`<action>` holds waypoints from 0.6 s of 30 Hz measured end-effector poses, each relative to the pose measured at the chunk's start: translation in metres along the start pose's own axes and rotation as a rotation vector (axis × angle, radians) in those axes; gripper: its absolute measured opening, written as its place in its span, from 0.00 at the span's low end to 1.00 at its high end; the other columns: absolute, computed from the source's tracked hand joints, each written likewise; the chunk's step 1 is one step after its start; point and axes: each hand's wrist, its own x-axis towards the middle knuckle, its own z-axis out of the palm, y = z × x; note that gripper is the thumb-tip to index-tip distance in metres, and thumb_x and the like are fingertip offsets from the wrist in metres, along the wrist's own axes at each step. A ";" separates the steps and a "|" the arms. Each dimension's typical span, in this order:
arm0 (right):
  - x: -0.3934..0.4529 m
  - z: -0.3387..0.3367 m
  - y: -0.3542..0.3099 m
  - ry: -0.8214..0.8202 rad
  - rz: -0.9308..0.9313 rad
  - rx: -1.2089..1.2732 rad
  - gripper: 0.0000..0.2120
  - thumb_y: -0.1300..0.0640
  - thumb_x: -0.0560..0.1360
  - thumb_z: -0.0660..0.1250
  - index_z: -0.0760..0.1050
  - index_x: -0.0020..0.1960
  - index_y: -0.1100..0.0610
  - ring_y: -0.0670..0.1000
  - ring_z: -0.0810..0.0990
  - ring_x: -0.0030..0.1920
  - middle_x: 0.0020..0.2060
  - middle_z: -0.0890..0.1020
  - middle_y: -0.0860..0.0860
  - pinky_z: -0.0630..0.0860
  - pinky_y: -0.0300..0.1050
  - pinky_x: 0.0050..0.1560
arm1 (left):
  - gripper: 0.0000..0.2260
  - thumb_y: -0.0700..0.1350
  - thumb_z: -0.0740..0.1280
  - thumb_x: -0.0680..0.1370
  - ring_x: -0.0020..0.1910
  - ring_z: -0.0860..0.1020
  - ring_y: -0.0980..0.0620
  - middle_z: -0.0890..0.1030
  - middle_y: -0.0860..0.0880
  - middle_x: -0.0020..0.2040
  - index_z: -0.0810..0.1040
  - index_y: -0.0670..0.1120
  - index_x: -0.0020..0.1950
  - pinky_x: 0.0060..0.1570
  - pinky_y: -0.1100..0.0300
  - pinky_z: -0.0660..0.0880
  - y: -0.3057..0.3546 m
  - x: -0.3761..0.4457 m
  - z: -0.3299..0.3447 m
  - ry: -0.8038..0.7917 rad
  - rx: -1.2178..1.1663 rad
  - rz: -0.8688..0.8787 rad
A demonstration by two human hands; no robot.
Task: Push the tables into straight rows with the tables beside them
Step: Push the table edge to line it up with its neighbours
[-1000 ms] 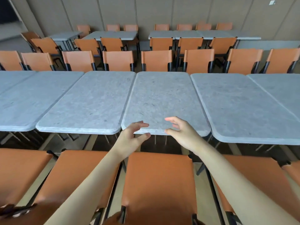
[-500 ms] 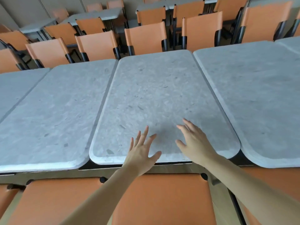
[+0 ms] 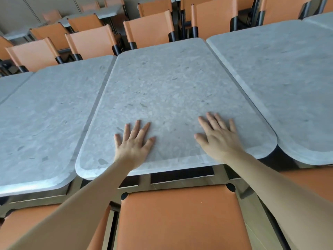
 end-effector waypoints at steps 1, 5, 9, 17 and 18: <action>-0.001 0.000 0.000 0.000 -0.001 0.000 0.32 0.37 0.83 0.43 0.42 0.83 0.46 0.51 0.39 0.82 0.83 0.42 0.48 0.38 0.63 0.79 | 0.28 0.66 0.42 0.82 0.82 0.36 0.49 0.38 0.58 0.83 0.38 0.65 0.80 0.78 0.39 0.38 0.000 0.001 0.000 0.003 0.008 -0.002; -0.002 -0.001 -0.002 -0.010 0.017 0.030 0.32 0.37 0.83 0.45 0.44 0.83 0.45 0.49 0.39 0.82 0.83 0.42 0.47 0.37 0.62 0.79 | 0.27 0.66 0.42 0.82 0.82 0.37 0.48 0.38 0.57 0.83 0.38 0.65 0.80 0.78 0.38 0.39 -0.001 0.003 0.003 0.011 0.035 -0.002; -0.004 -0.003 -0.002 -0.019 0.021 0.033 0.32 0.36 0.82 0.46 0.44 0.83 0.44 0.49 0.39 0.82 0.83 0.42 0.47 0.37 0.61 0.79 | 0.27 0.66 0.41 0.82 0.82 0.38 0.47 0.39 0.56 0.83 0.39 0.64 0.81 0.78 0.37 0.40 -0.003 0.006 0.006 0.027 0.039 0.004; -0.003 0.001 -0.001 -0.019 0.023 -0.004 0.33 0.34 0.82 0.44 0.42 0.83 0.44 0.49 0.38 0.82 0.83 0.42 0.48 0.37 0.61 0.80 | 0.27 0.65 0.42 0.83 0.82 0.38 0.48 0.40 0.55 0.83 0.40 0.64 0.81 0.78 0.38 0.39 -0.001 0.003 0.003 0.020 0.032 -0.003; -0.004 0.001 -0.001 -0.012 0.025 -0.002 0.33 0.34 0.82 0.45 0.43 0.83 0.44 0.49 0.39 0.82 0.83 0.42 0.48 0.37 0.61 0.80 | 0.27 0.65 0.42 0.83 0.82 0.38 0.48 0.39 0.55 0.83 0.40 0.64 0.81 0.78 0.38 0.39 -0.001 0.002 0.003 0.021 0.034 -0.003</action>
